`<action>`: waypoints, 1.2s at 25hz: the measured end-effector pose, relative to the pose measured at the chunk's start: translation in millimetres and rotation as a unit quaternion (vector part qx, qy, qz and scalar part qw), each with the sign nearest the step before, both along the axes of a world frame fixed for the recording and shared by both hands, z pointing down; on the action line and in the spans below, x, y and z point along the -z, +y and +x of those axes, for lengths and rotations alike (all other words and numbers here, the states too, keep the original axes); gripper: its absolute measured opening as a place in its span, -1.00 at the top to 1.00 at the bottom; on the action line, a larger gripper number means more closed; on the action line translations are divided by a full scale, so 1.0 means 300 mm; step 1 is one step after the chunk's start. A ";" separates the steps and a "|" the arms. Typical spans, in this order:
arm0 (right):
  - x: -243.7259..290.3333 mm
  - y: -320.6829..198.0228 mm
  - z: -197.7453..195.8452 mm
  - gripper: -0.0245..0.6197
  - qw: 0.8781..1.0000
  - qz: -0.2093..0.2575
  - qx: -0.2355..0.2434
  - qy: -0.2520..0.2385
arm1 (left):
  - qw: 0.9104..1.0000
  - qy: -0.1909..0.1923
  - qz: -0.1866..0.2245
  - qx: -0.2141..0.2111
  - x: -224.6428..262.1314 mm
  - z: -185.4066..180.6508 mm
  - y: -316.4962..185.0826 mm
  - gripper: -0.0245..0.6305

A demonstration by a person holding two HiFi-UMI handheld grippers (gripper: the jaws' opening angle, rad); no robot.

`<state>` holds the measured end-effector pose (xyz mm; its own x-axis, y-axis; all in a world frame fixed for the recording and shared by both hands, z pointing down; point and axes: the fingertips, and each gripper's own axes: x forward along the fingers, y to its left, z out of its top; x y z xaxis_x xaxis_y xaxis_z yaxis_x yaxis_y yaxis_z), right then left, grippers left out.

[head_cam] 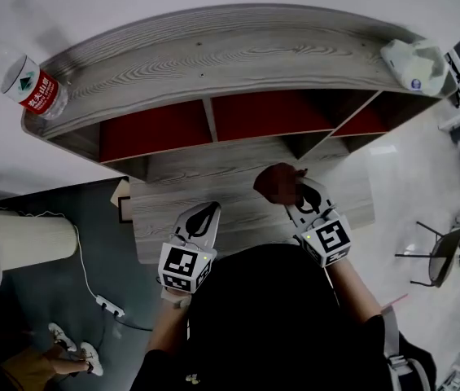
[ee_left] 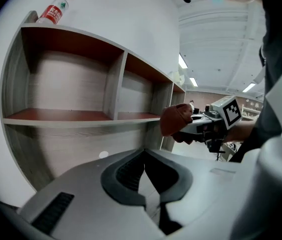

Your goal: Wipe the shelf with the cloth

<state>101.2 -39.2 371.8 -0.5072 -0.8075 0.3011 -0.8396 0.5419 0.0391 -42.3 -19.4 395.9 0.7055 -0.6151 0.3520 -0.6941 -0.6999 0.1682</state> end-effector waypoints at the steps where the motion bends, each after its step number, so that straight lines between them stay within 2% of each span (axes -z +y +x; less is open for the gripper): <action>1: 0.003 0.002 0.002 0.64 1.000 0.001 0.001 -0.001 | 1.000 0.002 0.007 -0.001 0.015 0.000 -0.003 0.91; 5: 0.059 -0.013 0.002 0.64 1.000 -0.001 -0.019 -0.025 | 0.999 0.019 0.034 -0.002 0.078 0.002 -0.011 0.91; 10: 0.083 -0.020 -0.013 0.64 1.000 0.016 -0.013 -0.024 | 0.998 0.032 0.050 -0.004 0.118 0.011 -0.009 0.91; 15: 0.072 -0.011 -0.018 0.64 1.000 0.017 -0.001 -0.019 | 0.998 0.036 0.050 -0.001 0.119 0.013 -0.012 0.91; 19: 0.086 -0.019 -0.011 0.64 0.999 0.009 -0.018 -0.035 | 0.998 0.039 0.047 -0.005 0.119 0.021 -0.010 0.91; 30: 0.056 -0.006 0.004 0.64 0.999 -0.006 -0.029 -0.039 | 0.998 0.040 0.039 -0.003 0.109 0.013 -0.009 0.91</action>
